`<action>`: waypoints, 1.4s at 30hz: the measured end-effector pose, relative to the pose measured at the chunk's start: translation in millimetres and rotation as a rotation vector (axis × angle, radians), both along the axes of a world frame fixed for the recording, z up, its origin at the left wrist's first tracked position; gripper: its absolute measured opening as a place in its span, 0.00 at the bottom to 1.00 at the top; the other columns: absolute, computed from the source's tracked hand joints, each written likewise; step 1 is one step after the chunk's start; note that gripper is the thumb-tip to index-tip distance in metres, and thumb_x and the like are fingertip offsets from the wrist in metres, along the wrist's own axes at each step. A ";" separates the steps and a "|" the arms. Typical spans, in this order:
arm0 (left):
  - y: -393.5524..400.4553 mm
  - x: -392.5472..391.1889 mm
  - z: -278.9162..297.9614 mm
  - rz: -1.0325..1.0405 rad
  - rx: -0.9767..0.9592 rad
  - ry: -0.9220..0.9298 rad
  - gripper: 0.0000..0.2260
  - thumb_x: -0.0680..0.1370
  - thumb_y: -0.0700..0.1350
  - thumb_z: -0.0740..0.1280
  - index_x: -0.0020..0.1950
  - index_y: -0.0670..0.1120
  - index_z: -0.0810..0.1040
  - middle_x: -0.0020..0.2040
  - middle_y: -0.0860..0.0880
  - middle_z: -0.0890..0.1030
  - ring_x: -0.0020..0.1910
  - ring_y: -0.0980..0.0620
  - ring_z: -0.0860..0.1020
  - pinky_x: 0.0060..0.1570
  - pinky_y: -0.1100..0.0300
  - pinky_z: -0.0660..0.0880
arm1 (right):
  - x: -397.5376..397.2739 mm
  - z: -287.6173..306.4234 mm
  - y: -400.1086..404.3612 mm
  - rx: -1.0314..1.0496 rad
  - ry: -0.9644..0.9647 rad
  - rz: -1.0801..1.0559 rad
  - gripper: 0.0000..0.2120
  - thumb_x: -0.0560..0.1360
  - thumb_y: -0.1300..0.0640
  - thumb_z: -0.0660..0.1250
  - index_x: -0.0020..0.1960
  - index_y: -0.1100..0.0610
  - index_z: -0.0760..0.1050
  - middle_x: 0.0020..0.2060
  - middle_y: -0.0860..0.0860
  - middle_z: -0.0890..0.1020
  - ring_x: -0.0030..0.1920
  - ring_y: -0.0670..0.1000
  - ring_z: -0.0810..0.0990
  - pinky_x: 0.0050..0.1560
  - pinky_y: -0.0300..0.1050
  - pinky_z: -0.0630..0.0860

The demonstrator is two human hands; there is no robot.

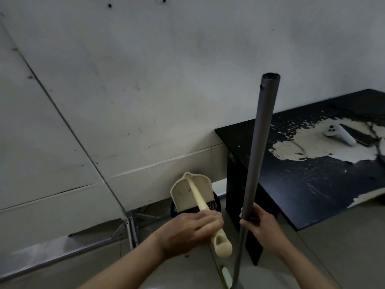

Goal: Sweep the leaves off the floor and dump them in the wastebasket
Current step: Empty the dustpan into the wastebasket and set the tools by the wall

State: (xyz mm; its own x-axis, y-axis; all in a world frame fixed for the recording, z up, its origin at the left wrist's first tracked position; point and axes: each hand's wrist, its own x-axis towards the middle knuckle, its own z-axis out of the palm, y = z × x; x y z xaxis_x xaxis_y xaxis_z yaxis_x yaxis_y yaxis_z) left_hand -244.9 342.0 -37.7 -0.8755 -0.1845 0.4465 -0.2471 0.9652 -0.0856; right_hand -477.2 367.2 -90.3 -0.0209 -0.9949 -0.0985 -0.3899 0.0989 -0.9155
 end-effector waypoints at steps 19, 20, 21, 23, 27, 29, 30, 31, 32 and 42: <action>-12.0 42.5 51.1 0.382 0.146 0.502 0.18 0.77 0.57 0.59 0.57 0.44 0.69 0.48 0.40 0.83 0.39 0.44 0.83 0.33 0.50 0.80 | 0.8 -4.0 -6.4 0.002 0.024 0.007 0.13 0.71 0.63 0.68 0.49 0.49 0.71 0.43 0.44 0.79 0.47 0.40 0.77 0.48 0.33 0.71; -10.8 47.6 60.4 0.417 0.158 0.557 0.18 0.77 0.58 0.60 0.57 0.44 0.69 0.48 0.43 0.82 0.40 0.47 0.83 0.35 0.52 0.80 | 2.3 -3.8 -7.3 0.002 0.033 0.015 0.12 0.71 0.63 0.68 0.49 0.49 0.71 0.43 0.44 0.79 0.47 0.40 0.77 0.49 0.33 0.71; -10.2 52.5 70.0 0.449 0.164 0.602 0.18 0.76 0.58 0.61 0.57 0.45 0.69 0.49 0.47 0.81 0.41 0.53 0.82 0.38 0.56 0.81 | 3.5 -3.5 -8.5 -0.002 0.044 0.024 0.12 0.71 0.63 0.68 0.49 0.50 0.71 0.43 0.44 0.79 0.47 0.40 0.77 0.49 0.34 0.72; -9.6 66.0 87.4 0.513 0.135 0.689 0.16 0.75 0.54 0.65 0.56 0.45 0.69 0.51 0.61 0.79 0.45 0.64 0.79 0.42 0.71 0.78 | 8.3 -1.6 -10.5 -0.011 0.055 0.046 0.13 0.71 0.63 0.68 0.48 0.48 0.71 0.43 0.42 0.79 0.47 0.41 0.78 0.47 0.31 0.71; 0.1 95.1 123.2 0.583 0.043 0.892 0.15 0.74 0.48 0.68 0.54 0.57 0.65 0.50 0.69 0.78 0.48 0.69 0.79 0.46 0.69 0.78 | 19.2 1.7 -14.7 -0.043 0.091 0.091 0.12 0.71 0.63 0.69 0.48 0.49 0.71 0.41 0.40 0.78 0.44 0.37 0.76 0.40 0.27 0.70; 7.4 111.5 136.8 0.603 0.020 1.007 0.16 0.74 0.48 0.69 0.54 0.57 0.65 0.47 0.63 0.80 0.48 0.61 0.81 0.47 0.62 0.79 | 23.9 1.6 -16.9 -0.047 0.094 0.101 0.13 0.71 0.63 0.69 0.48 0.48 0.71 0.42 0.41 0.79 0.44 0.39 0.77 0.42 0.28 0.70; 9.9 121.6 142.0 0.610 0.025 1.048 0.16 0.73 0.49 0.70 0.55 0.56 0.65 0.47 0.62 0.80 0.48 0.60 0.81 0.48 0.61 0.79 | 25.9 1.2 -18.0 -0.049 0.090 0.104 0.13 0.71 0.63 0.69 0.46 0.47 0.71 0.42 0.42 0.79 0.45 0.40 0.77 0.44 0.30 0.71; 11.9 132.0 146.1 0.610 0.046 1.083 0.17 0.73 0.51 0.70 0.55 0.55 0.65 0.46 0.62 0.80 0.48 0.59 0.81 0.50 0.61 0.79 | 27.9 1.6 -19.1 -0.049 0.084 0.109 0.14 0.71 0.63 0.69 0.45 0.45 0.70 0.42 0.44 0.80 0.45 0.40 0.78 0.45 0.31 0.71; 13.7 144.4 149.1 0.623 0.073 1.109 0.18 0.72 0.53 0.70 0.56 0.51 0.66 0.46 0.61 0.80 0.49 0.59 0.80 0.51 0.62 0.78 | 30.5 2.1 -20.2 -0.046 0.084 0.119 0.15 0.71 0.63 0.69 0.44 0.44 0.70 0.42 0.45 0.80 0.45 0.40 0.78 0.45 0.31 0.71; 35.8 210.6 132.3 0.879 0.159 1.156 0.24 0.66 0.64 0.70 0.54 0.53 0.69 0.44 0.60 0.79 0.46 0.61 0.79 0.50 0.66 0.76 | 51.2 -0.4 -33.6 -0.044 0.089 0.179 0.13 0.71 0.64 0.68 0.51 0.51 0.71 0.43 0.48 0.81 0.44 0.40 0.78 0.40 0.28 0.72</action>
